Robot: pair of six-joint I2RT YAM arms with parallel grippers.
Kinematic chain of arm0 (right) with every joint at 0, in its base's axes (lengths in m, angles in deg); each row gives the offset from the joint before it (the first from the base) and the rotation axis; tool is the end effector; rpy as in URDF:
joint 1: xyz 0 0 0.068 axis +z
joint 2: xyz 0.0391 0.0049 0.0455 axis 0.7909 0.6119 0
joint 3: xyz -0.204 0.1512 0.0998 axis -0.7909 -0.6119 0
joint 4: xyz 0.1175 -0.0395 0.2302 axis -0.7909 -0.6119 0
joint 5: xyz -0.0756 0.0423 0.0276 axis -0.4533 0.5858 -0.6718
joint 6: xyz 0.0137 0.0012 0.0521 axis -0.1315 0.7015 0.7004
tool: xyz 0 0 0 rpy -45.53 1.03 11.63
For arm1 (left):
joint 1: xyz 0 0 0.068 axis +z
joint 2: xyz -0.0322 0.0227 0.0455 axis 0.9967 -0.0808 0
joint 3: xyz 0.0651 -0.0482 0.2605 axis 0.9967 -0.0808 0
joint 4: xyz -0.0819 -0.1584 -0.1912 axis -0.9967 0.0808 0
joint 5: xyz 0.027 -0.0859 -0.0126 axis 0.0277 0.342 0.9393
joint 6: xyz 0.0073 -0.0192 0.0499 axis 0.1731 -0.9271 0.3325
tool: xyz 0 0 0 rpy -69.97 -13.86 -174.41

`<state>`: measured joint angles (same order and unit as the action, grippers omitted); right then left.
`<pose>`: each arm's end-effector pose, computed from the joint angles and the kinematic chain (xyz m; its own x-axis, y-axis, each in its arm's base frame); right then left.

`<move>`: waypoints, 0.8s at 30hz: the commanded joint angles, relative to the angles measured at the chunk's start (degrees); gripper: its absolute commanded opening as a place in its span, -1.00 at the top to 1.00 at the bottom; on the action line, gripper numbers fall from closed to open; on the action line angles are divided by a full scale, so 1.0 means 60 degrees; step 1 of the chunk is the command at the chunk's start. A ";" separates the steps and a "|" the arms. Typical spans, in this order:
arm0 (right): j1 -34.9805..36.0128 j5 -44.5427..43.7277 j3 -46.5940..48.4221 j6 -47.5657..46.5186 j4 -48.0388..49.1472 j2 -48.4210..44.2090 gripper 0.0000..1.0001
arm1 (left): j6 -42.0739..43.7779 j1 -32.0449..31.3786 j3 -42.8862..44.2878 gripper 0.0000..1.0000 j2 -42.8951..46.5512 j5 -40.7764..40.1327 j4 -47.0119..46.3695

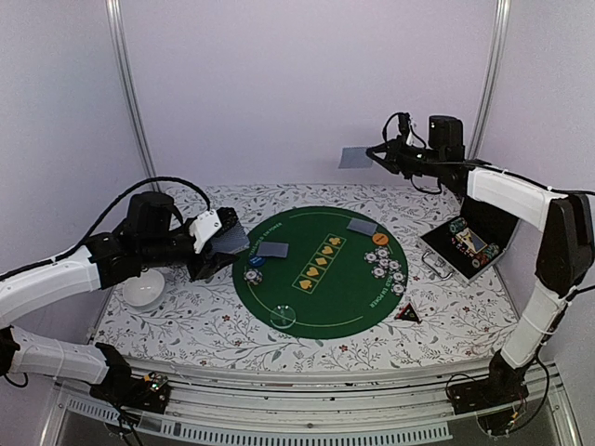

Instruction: Distribute texas hold em gaming equipment

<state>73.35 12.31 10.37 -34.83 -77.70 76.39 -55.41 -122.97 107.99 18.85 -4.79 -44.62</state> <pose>0.3797 0.1661 0.3530 -0.6184 0.3114 -0.7215 -0.5139 0.5344 0.6711 0.1889 -0.1528 0.2769 -0.0402 0.5578 -0.8290 0.8102 0.5037 0.2997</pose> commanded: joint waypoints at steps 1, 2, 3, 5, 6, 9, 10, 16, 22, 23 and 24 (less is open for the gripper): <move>-0.0404 -0.2061 -0.0713 0.0605 0.1003 0.1605 0.97 | -0.0017 -0.0002 0.0020 -0.11 0.0182 0.0023 -0.0293; -0.0483 -0.1986 -0.0587 0.0580 0.1010 0.2010 0.98 | -0.0010 0.0000 0.0019 -0.11 0.0182 0.0021 -0.0296; -0.0536 -0.1991 -0.0401 0.0597 0.1019 0.2357 0.98 | -0.0012 -0.0002 0.0019 -0.11 0.0169 0.0021 -0.0295; -0.0616 -0.2241 -0.0159 0.0616 0.1023 0.2990 0.97 | -0.0013 -0.0001 0.0021 -0.11 0.0152 0.0042 -0.0290; -0.0678 -0.2395 -0.0072 0.0619 0.1024 0.3274 0.98 | -0.0009 0.0005 0.0012 -0.11 0.0149 0.0033 -0.0301; -0.0835 -0.2609 -0.0026 0.0841 0.1122 0.3901 0.97 | 0.0001 -0.0001 -0.0010 -0.11 0.0124 0.0036 -0.0307; -0.0877 -0.2595 -0.0015 0.1005 0.1144 0.4084 0.98 | 0.0002 -0.0002 -0.0010 -0.11 0.0109 0.0038 -0.0307; -0.0933 -0.2186 0.0243 0.1310 0.1125 0.4882 0.97 | 0.0017 0.0000 -0.0025 -0.11 0.0083 0.0029 -0.0305; -0.0978 -0.2331 0.0180 0.1440 0.0904 0.4845 0.54 | 0.0023 -0.0002 -0.0025 -0.11 0.0079 0.0036 -0.0307; -0.0979 -0.2483 0.0151 0.1373 0.0727 0.4702 0.43 | 0.0023 -0.0002 -0.0012 -0.11 0.0066 0.0045 -0.0307; -0.0979 -0.2672 0.0102 0.1207 0.0555 0.4485 0.34 | 0.0017 -0.0002 -0.0011 -0.11 0.0072 0.0039 -0.0307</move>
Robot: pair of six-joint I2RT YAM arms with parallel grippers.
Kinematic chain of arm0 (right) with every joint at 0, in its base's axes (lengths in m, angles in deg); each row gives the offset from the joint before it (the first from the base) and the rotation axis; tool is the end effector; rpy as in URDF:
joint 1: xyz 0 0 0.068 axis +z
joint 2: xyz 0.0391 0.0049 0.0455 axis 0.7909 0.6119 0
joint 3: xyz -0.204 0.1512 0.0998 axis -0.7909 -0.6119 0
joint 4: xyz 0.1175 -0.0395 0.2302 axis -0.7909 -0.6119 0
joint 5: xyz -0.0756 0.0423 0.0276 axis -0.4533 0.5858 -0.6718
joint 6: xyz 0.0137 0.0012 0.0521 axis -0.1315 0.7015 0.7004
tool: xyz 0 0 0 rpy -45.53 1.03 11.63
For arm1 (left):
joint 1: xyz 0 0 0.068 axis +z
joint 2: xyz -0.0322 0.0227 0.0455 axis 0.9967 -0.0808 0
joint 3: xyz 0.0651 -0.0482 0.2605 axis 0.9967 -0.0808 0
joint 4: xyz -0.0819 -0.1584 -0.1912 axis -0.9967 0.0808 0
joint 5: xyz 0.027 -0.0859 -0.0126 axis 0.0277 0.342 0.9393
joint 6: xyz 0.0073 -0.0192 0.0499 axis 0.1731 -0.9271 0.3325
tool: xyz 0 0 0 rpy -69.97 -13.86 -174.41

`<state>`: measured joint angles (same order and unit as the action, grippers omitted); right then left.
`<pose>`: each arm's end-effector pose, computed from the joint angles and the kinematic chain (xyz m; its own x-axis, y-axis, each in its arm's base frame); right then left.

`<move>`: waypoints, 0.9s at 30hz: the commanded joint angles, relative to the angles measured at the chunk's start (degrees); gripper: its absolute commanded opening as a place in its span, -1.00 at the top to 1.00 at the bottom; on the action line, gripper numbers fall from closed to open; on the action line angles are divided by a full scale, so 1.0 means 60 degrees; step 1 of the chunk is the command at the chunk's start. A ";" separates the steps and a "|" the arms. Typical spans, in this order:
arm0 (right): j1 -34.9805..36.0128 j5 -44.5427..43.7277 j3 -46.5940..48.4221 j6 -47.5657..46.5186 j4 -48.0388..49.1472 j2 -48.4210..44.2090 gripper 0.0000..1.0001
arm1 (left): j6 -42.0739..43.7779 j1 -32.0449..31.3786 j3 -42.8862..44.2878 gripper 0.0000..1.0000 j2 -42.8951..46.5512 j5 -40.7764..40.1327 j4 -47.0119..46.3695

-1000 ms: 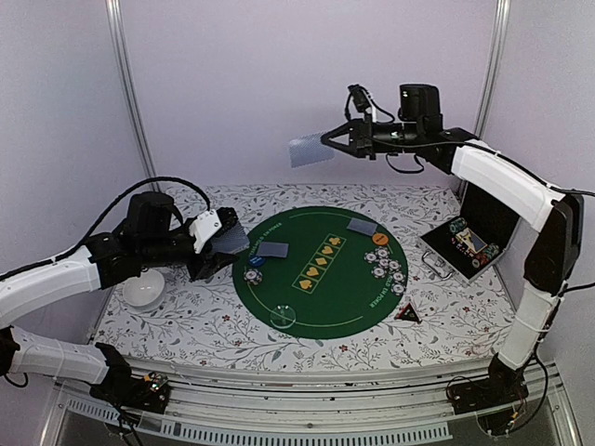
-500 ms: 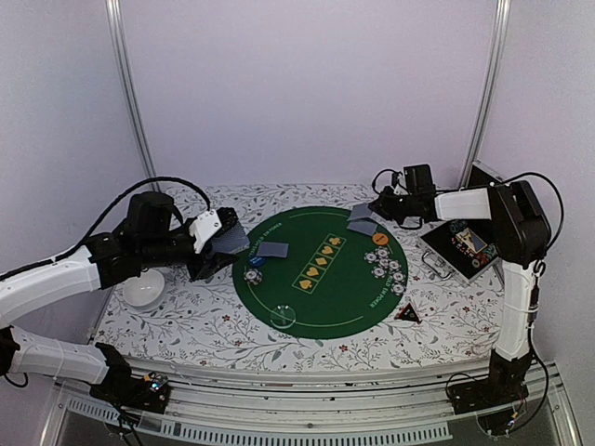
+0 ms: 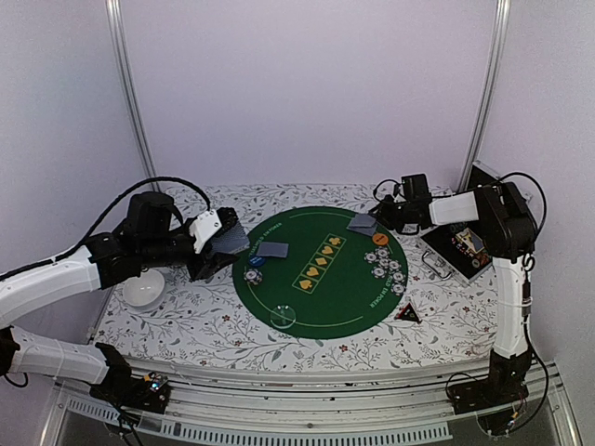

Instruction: Distribute texas hold em gaming equipment

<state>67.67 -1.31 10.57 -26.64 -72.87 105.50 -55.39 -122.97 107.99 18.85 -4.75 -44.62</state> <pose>0.4693 0.1404 0.1370 -0.7439 0.4949 -0.4492 0.0506 0.7118 0.7005 0.1889 -0.1528 0.2769 -0.0397 0.5578 -0.8290 0.8106 0.5031 0.2997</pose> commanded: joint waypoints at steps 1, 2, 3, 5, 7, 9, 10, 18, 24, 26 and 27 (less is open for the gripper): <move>-0.0029 -0.0722 -0.0063 -0.0280 -0.0415 -0.0637 0.23 | 0.0013 0.0005 -0.0010 -0.11 0.0071 0.0036 -0.0300; -0.0015 -0.0999 -0.0188 -0.0475 -0.0532 -0.0930 0.11 | 0.0026 -0.0001 -0.0010 -0.11 0.0069 0.0020 -0.0306; -0.0010 -0.1294 -0.0319 -0.0769 -0.0671 -0.1293 -0.01 | 0.0027 -0.0002 -0.0021 -0.11 0.0065 0.0015 -0.0300; 0.0075 -0.2013 -0.0431 -0.1303 -0.1028 -0.1973 -0.27 | 0.0042 0.0002 -0.0025 -0.12 0.0057 0.0033 -0.0305; 0.0341 -0.2793 -0.0399 -0.2122 -0.1462 -0.2661 -0.59 | 0.0040 -0.0002 -0.0007 -0.11 0.0036 0.0104 -0.0307; 0.0799 -0.3337 -0.0348 -0.2964 -0.1728 -0.3326 -0.99 | 0.0049 -0.0001 -0.0010 -0.11 0.0060 0.0171 -0.0285; 0.1075 -0.3457 -0.0273 -0.3638 -0.1806 -0.3592 -0.98 | 0.0076 -0.0002 -0.0029 -0.11 0.0084 0.0197 -0.0292; 0.3578 0.3329 0.1189 -0.5341 -0.1764 -0.3414 -0.98 | 0.0145 -0.0017 -0.0054 -0.11 0.0138 0.0317 -0.0306; 0.4996 0.4950 0.2622 -0.4333 -0.1841 -0.2089 -1.00 | 0.0105 -0.0017 -0.0038 -0.11 0.0157 0.0454 -0.0319; 0.5241 0.5272 0.2851 -0.4207 -0.1798 -0.1769 -0.98 | 0.0107 -0.0017 -0.0040 -0.11 0.0167 0.0428 -0.0331; 0.5355 0.5415 0.2959 -0.4160 -0.1822 -0.1619 -0.97 | 0.0105 -0.0017 -0.0040 -0.11 0.0167 0.0414 -0.0336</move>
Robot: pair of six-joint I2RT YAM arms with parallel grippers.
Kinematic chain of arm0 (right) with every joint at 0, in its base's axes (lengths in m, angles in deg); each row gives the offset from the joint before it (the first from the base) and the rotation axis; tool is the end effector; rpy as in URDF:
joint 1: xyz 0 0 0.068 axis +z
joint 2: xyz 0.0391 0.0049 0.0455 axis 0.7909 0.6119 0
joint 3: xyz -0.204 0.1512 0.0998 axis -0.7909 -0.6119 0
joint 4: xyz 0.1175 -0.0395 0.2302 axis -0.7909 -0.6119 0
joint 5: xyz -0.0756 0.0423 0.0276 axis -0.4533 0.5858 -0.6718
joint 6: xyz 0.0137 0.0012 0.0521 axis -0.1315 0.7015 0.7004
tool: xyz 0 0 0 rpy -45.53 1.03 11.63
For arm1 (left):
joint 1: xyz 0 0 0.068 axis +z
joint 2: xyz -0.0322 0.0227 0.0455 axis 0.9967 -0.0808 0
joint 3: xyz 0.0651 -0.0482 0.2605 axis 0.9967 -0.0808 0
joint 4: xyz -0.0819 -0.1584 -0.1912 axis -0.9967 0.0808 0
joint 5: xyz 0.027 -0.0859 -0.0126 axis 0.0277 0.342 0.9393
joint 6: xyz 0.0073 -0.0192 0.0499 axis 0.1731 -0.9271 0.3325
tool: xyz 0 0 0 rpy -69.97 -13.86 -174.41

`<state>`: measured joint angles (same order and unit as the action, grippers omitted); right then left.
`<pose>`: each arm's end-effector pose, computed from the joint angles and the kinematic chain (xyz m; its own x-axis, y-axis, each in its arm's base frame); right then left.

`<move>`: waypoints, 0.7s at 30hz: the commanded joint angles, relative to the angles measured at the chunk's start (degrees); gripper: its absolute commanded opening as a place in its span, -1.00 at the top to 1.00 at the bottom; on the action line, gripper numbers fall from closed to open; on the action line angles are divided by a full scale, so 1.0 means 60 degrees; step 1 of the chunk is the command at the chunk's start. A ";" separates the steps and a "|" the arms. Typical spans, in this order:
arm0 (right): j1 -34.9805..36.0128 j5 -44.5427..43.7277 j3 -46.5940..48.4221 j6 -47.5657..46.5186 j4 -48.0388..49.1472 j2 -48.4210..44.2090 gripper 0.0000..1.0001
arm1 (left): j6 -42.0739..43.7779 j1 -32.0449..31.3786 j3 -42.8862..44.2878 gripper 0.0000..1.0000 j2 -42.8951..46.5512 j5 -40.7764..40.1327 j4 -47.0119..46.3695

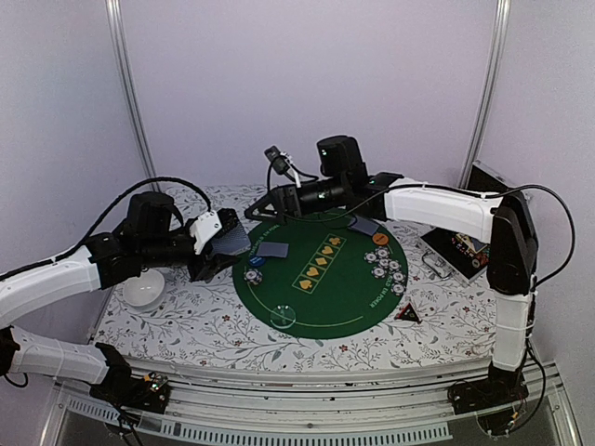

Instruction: Distribute texas hold em gaming equipment

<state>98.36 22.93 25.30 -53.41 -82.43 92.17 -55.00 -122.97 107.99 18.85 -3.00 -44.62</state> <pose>0.3139 0.3602 0.3200 -0.5010 -0.1833 -0.8458 -0.8654 0.1198 0.4866 0.1881 -0.1535 0.2770 -0.0267 0.5524 -0.8331 0.8267 0.4808 0.2923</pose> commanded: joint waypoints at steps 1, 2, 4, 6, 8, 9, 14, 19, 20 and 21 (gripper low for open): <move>0.0322 0.1467 0.0576 0.0309 -0.0253 0.0717 -0.96 | 0.0038 -0.0017 -0.0040 -0.11 0.0167 0.0111 -0.0336; 0.0395 0.1494 0.0617 0.0326 -0.0256 0.0821 -0.96 | 0.0036 -0.0013 -0.0047 -0.11 0.0158 0.0117 -0.0336; 0.0491 0.1549 0.0675 0.0367 -0.0278 0.0985 -0.95 | 0.0035 -0.0017 -0.0039 -0.11 0.0167 0.0117 -0.0329; 0.0562 0.1440 0.0710 0.0415 -0.0301 0.1134 -0.93 | 0.0026 -0.0016 -0.0039 -0.11 0.0153 0.0107 -0.0336; 0.0600 0.1111 0.0761 0.0455 -0.0331 0.1259 -0.92 | 0.0024 -0.0017 -0.0026 -0.11 0.0151 0.0129 -0.0335; 0.0603 0.0924 0.0819 0.0496 -0.0350 0.1344 -0.90 | 0.0021 -0.0017 -0.0025 -0.11 0.0150 0.0143 -0.0336; 0.0634 0.0231 0.1551 0.0576 -0.1079 0.2062 -0.79 | 0.0029 -0.0017 -0.0025 -0.11 0.0123 0.0102 -0.0329; 0.0631 -0.0153 0.1843 0.0110 -0.1962 0.2142 -0.76 | 0.0034 -0.0017 -0.0054 -0.11 0.0164 -0.0003 -0.0379; 0.0616 -0.0274 0.1820 -0.0019 -0.2113 0.2039 -0.74 | 0.0035 -0.0017 -0.0067 -0.11 0.0167 -0.0009 -0.0393; 0.0596 -0.0388 0.1799 -0.0196 -0.2201 0.1933 -0.70 | 0.0035 -0.0015 -0.0061 -0.11 0.0167 -0.0021 -0.0382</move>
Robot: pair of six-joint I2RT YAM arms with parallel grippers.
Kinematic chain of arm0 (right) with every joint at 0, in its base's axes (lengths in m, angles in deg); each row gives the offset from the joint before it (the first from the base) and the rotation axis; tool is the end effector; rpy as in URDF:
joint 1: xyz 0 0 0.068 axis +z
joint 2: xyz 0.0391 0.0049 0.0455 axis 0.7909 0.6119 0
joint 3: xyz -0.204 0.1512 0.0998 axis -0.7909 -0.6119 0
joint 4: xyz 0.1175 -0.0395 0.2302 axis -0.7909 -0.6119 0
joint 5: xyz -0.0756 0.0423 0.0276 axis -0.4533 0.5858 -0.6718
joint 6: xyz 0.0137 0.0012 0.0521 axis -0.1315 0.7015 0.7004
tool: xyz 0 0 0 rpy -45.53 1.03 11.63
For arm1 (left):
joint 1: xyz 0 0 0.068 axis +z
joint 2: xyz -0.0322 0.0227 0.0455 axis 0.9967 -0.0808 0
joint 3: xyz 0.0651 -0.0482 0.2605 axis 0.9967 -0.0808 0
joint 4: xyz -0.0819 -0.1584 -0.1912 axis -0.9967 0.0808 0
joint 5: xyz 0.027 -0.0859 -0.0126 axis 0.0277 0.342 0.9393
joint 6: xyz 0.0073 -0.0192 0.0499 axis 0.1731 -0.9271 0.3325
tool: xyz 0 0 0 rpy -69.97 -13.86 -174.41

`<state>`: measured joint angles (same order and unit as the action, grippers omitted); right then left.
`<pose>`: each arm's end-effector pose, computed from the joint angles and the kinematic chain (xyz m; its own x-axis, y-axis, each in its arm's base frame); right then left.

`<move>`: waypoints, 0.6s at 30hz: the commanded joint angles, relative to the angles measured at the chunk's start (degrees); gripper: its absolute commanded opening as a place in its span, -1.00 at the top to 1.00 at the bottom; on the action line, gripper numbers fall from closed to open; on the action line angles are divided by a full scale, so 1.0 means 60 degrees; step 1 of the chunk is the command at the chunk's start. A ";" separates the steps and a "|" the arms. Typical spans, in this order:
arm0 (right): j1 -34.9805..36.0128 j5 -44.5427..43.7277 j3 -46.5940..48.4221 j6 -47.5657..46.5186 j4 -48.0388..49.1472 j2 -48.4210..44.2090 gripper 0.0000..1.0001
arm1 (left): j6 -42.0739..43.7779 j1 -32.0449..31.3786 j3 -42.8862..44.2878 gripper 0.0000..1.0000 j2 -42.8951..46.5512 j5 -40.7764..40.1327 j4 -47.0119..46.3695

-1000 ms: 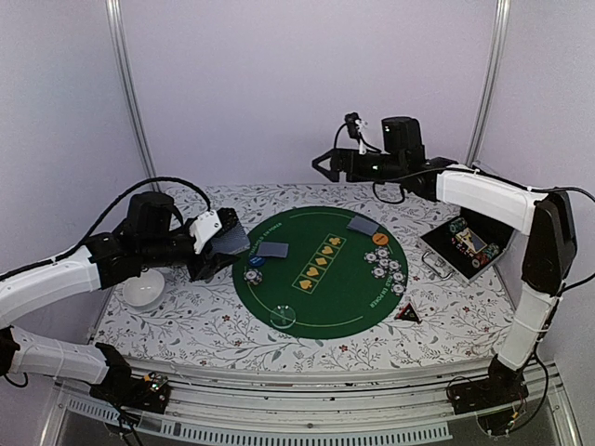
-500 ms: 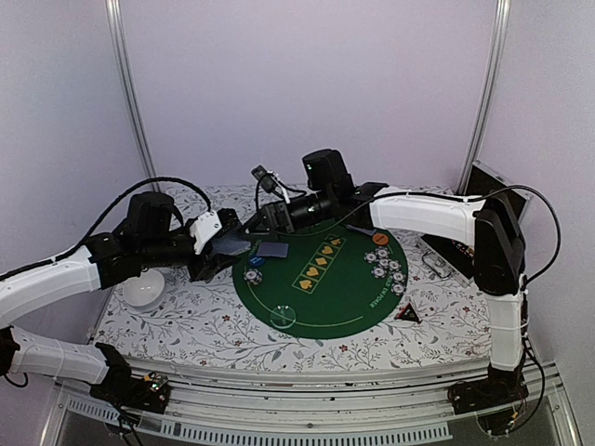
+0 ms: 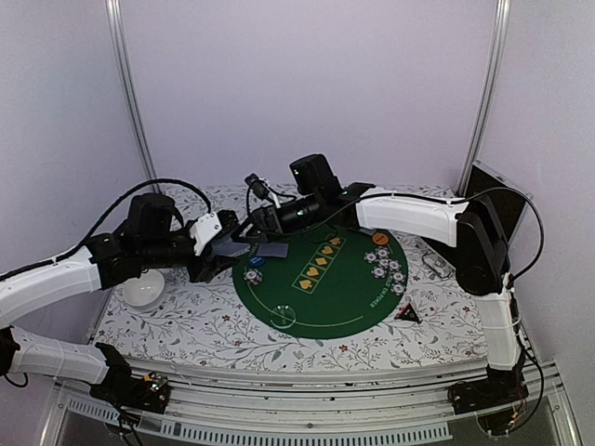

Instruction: Distribute texas hold em gaming equipment

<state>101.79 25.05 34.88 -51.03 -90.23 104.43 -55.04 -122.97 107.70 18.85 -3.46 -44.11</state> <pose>0.3173 0.4097 0.2631 -0.6156 -0.3300 -0.7157 -0.7796 0.1226 0.6141 0.1876 -0.1529 0.2743 -0.0384 0.5615 -0.8266 0.8258 0.4836 0.2902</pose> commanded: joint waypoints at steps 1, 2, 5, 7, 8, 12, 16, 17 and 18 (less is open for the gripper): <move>0.0004 -0.0834 0.0208 -0.0673 -0.1025 -0.0214 -0.66 | 0.0043 -0.0016 -0.0008 -0.11 0.0167 0.0062 -0.0466; -0.0014 -0.0922 0.0222 -0.0805 -0.1163 -0.0300 -0.62 | 0.0052 -0.0017 -0.0007 -0.11 0.0174 0.0053 -0.0475; -0.0034 -0.1165 0.0300 -0.1184 -0.1526 -0.0506 -0.55 | 0.0046 -0.0017 -0.0022 -0.11 0.0181 0.0022 -0.0479; -0.0048 -0.1225 0.0303 -0.1249 -0.1630 -0.0611 -0.47 | 0.0046 -0.0016 -0.0022 -0.11 0.0166 0.0025 -0.0474; -0.0037 -0.1198 0.0334 -0.1257 -0.1667 -0.0637 -0.42 | 0.0043 -0.0017 -0.0022 -0.11 0.0167 0.0016 -0.0475; -0.0019 -0.1075 0.0616 -0.1275 -0.1954 -0.0604 -0.29 | 0.0043 -0.0016 -0.0022 -0.11 0.0141 -0.0005 -0.0474; 0.0038 -0.0578 0.0887 -0.1265 -0.1999 -0.0595 -0.14 | 0.0043 -0.0017 -0.0021 -0.11 0.0130 -0.0009 -0.0470; 0.0046 -0.0498 0.0933 -0.1232 -0.2013 -0.0608 -0.09 | 0.0046 -0.0013 -0.0022 -0.11 0.0135 -0.0008 -0.0474; 0.0050 -0.0547 0.0953 -0.1209 -0.2062 -0.0642 0.00 | 0.0039 -0.0009 -0.0022 -0.11 0.0137 0.0003 -0.0467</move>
<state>102.14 21.59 38.50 -57.76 -100.28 102.57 -55.02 -122.97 107.22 18.85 -4.53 -44.40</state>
